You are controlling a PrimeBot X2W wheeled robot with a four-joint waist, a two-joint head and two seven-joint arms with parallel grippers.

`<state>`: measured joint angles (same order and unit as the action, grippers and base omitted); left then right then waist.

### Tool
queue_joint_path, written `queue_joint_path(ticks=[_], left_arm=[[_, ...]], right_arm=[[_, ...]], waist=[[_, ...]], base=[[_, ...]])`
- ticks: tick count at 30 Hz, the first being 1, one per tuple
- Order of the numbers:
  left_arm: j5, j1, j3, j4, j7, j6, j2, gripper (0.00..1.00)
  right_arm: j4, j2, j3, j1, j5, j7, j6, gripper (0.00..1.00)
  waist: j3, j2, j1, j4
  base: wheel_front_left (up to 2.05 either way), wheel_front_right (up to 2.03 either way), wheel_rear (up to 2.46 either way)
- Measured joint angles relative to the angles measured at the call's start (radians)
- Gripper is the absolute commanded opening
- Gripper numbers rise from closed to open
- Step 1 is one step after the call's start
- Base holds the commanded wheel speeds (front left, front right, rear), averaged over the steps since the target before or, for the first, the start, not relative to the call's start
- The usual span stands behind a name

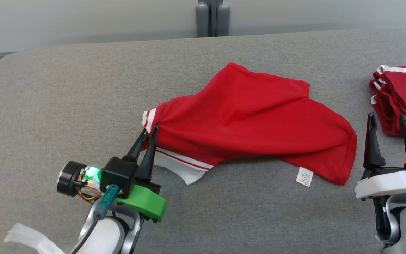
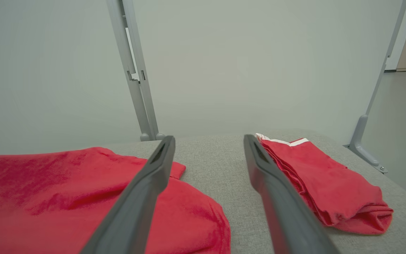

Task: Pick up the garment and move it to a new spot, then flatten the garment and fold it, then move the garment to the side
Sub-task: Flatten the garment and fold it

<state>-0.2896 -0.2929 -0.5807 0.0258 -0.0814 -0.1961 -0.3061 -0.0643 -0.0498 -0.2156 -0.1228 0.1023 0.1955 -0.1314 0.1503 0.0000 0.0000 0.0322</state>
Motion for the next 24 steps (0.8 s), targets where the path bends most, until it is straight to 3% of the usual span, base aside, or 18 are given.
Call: queue_joint_path(ticks=[5, 10, 13, 24], left_arm=[[0.038, 0.049, -0.026, -0.197, 0.127, -0.047, -0.036, 0.0], [0.012, 0.056, -0.024, -0.208, 0.162, -0.049, -0.034, 0.0], [-0.02, 0.021, 0.006, -0.114, 0.139, -0.035, -0.025, 0.0], [-0.086, -0.229, 0.104, 0.442, -0.039, 0.035, 0.037, 0.0]], right_arm=[[-0.01, 0.001, -0.004, 0.001, 0.005, 0.006, 0.0, 1.0], [-0.019, 0.0, -0.007, 0.002, 0.008, 0.011, 0.0, 1.0], [-0.026, 0.0, -0.004, 0.0, 0.01, 0.017, 0.0, 1.0], [-0.038, 0.0, 0.037, -0.06, 0.015, 0.031, 0.0, 1.0]], waist=[[-0.005, 0.0, 0.0, -0.019], [0.001, 0.0, 0.0, -0.048], [0.013, 0.0, 0.0, -0.066], [0.102, 0.0, 0.0, -0.142]], base=[[0.0, 0.0, 0.0], [0.0, 0.0, 0.0], [0.0, 0.0, 0.0], [0.0, 0.0, 0.0]])
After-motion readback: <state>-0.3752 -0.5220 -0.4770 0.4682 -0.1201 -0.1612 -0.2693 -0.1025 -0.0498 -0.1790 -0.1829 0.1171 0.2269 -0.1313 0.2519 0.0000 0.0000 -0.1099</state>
